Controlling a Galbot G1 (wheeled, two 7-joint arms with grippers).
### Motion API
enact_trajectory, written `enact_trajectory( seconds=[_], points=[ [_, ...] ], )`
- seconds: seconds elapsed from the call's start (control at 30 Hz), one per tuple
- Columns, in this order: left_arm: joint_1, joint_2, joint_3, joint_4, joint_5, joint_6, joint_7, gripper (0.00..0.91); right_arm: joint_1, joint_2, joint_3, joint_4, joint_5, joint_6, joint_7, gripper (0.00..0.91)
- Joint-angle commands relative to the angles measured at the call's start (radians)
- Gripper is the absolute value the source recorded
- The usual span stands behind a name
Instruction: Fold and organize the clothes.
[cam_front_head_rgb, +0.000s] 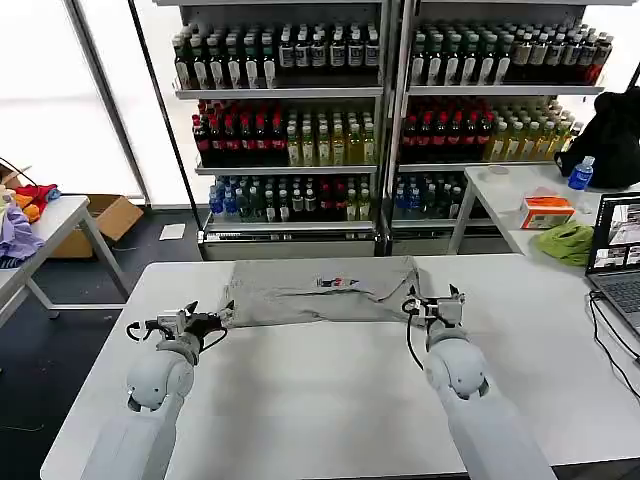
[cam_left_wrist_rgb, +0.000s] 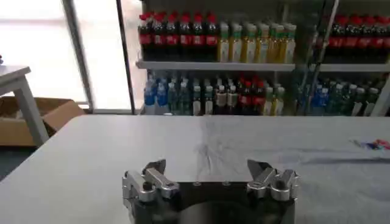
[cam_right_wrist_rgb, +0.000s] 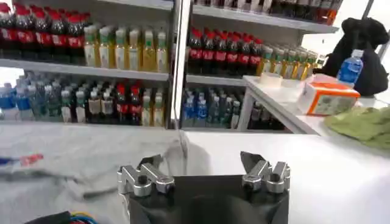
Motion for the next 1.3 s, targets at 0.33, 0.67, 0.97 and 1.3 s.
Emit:
enact_trajectory(
  seconds=[0.33, 0.67, 0.97, 1.3],
  points=[
    [-0.001, 0.003, 0.012, 0.046, 0.012, 0.002, -0.001, 0.907, -0.01, 0.007, -0.003, -0.034, 0.032, -0.018, 0.0, 0.907],
    [0.018, 0.001, 0.032, 0.046, 0.032, 0.002, 0.007, 0.776, 0.04, 0.031, -0.027, -0.111, 0.025, -0.012, -0.014, 0.887],
    [0.027, -0.008, 0.037, 0.077, 0.048, 0.001, 0.014, 0.0, 0.013, 0.037, -0.031, -0.148, -0.001, 0.007, -0.036, 0.0],
    [0.02, -0.015, 0.051, 0.075, 0.049, 0.0, 0.007, 0.0, -0.048, 0.039, -0.016, -0.132, -0.004, 0.041, -0.058, 0.0]
  ],
)
